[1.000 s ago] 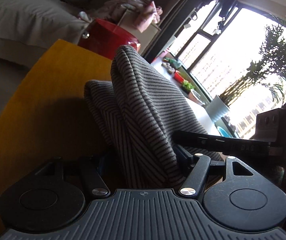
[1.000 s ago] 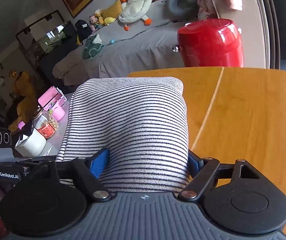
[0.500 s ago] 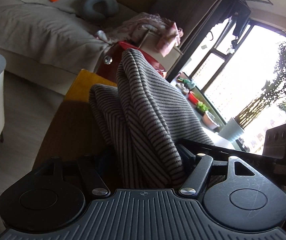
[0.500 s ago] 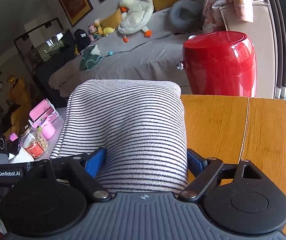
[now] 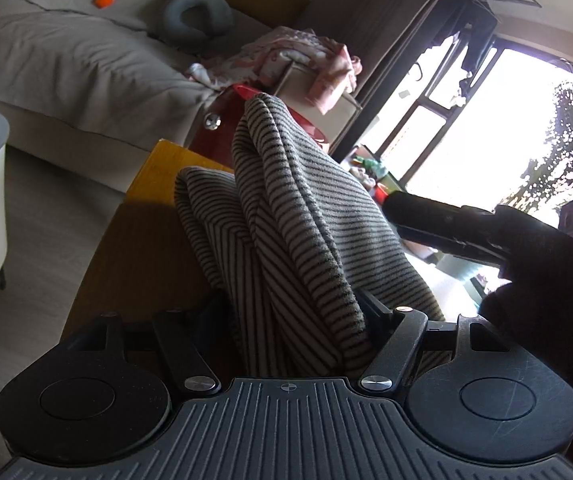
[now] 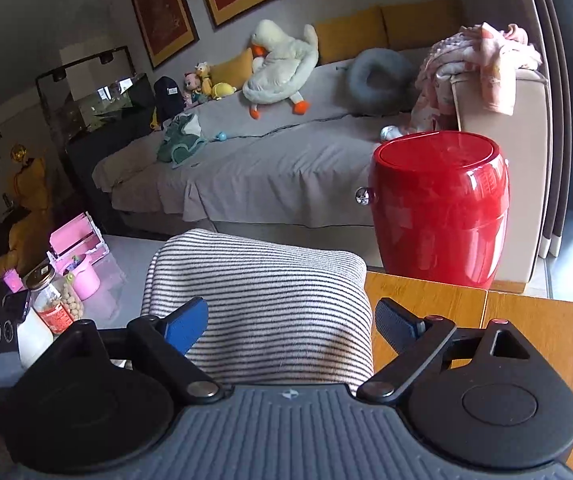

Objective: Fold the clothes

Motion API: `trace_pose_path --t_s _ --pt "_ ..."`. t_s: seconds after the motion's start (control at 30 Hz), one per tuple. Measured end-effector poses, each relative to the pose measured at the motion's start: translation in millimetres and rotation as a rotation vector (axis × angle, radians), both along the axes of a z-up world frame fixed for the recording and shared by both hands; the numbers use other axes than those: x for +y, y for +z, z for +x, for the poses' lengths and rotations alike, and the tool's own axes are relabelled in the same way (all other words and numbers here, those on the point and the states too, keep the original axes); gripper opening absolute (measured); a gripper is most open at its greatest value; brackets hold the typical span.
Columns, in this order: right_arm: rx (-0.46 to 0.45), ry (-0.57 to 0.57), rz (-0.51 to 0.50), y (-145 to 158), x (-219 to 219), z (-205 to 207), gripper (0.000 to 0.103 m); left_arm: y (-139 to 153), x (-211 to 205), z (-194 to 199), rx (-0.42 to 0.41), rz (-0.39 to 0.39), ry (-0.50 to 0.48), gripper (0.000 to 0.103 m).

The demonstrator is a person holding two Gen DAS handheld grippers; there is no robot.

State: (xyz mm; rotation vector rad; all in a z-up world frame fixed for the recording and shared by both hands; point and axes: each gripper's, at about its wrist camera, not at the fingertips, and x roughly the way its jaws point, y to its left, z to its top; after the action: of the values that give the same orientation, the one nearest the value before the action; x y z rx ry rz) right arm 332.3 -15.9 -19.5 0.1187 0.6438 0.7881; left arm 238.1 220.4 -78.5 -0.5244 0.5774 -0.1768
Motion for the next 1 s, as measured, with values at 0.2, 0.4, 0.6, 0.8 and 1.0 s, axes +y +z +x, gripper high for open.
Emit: trace_pose_path --t_s 0.2,0.4,0.6,0.8,1.0 --pt "0.164 -0.047 0.112 -26 0 22 0.085 -1 -1 -2 -0.001 0.004 -0.004 0.075" --pt "0.03 0.006 0.123 1 0 7 0.072 1 -6 -1 -0.005 0.023 -0.018 0.079" --pt "0.047 -0.077 -0.026 -21 8 9 0.076 2 -9 -1 -0.006 0.036 -0.02 0.08" --pt "-0.01 -0.044 0.018 -12 -16 -27 0.081 1 -5 0 -0.008 0.022 -0.022 0.08" --pt "0.073 -0.117 -0.021 -38 -30 -32 0.092 2 -11 0 -0.009 0.061 -0.017 0.082"
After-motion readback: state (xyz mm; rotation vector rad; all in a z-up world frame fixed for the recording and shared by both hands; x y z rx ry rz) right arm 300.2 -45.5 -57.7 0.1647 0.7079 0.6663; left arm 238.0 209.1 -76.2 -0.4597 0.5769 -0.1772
